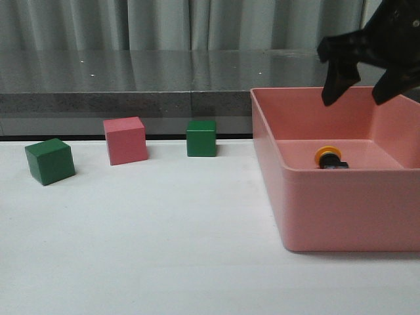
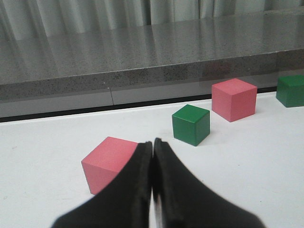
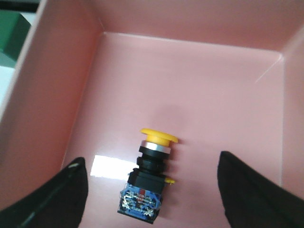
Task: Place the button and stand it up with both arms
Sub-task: 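Lower the right gripper into the pink bin and grasp the yellow button, then lift the button out of the bin and carry it toward the cubes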
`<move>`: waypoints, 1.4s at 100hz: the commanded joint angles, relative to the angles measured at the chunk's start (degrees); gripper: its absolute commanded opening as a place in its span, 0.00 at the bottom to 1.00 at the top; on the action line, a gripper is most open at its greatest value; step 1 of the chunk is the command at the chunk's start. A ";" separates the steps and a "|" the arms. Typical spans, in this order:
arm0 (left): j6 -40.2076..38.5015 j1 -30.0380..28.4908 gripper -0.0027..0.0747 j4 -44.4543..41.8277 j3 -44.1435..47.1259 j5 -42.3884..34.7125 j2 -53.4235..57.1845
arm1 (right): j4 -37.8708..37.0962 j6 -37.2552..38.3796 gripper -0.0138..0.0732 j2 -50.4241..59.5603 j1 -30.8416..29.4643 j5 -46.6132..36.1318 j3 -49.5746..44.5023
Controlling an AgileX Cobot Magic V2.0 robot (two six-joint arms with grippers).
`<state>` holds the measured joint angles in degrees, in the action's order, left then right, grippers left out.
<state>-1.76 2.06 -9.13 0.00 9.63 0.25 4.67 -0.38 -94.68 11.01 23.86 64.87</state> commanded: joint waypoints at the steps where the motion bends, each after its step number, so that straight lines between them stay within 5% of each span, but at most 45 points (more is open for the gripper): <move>1: -0.45 0.02 0.01 0.45 2.56 -4.40 1.66 | 0.23 -0.61 0.81 -0.71 0.55 -2.43 2.17; 33: -0.45 0.02 0.01 0.45 2.56 -4.40 1.66 | 1.56 -0.61 0.80 -8.77 1.37 0.10 2.17; 40: -0.45 0.02 0.01 0.45 2.56 -4.40 1.66 | 1.69 -0.61 0.72 -9.31 1.37 0.80 2.17; 62: -0.45 0.02 0.01 0.45 2.56 -4.40 1.66 | 1.73 -0.61 0.27 -9.31 1.37 4.04 3.50; 88: -0.45 0.02 0.01 0.45 2.56 -4.40 1.66 | 1.73 -3.34 0.25 -5.80 2.19 14.87 12.37; 116: -0.45 0.02 0.01 0.45 2.56 -4.40 1.66 | 8.20 -25.83 0.25 -2.97 10.34 24.12 27.01; 140: -0.45 0.02 0.01 0.45 2.56 -4.40 1.66 | 25.65 -59.86 0.25 -8.06 17.39 27.97 30.52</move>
<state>-1.76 2.06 -9.13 0.00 9.63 0.25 22.78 -47.38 -103.33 26.67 52.15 93.34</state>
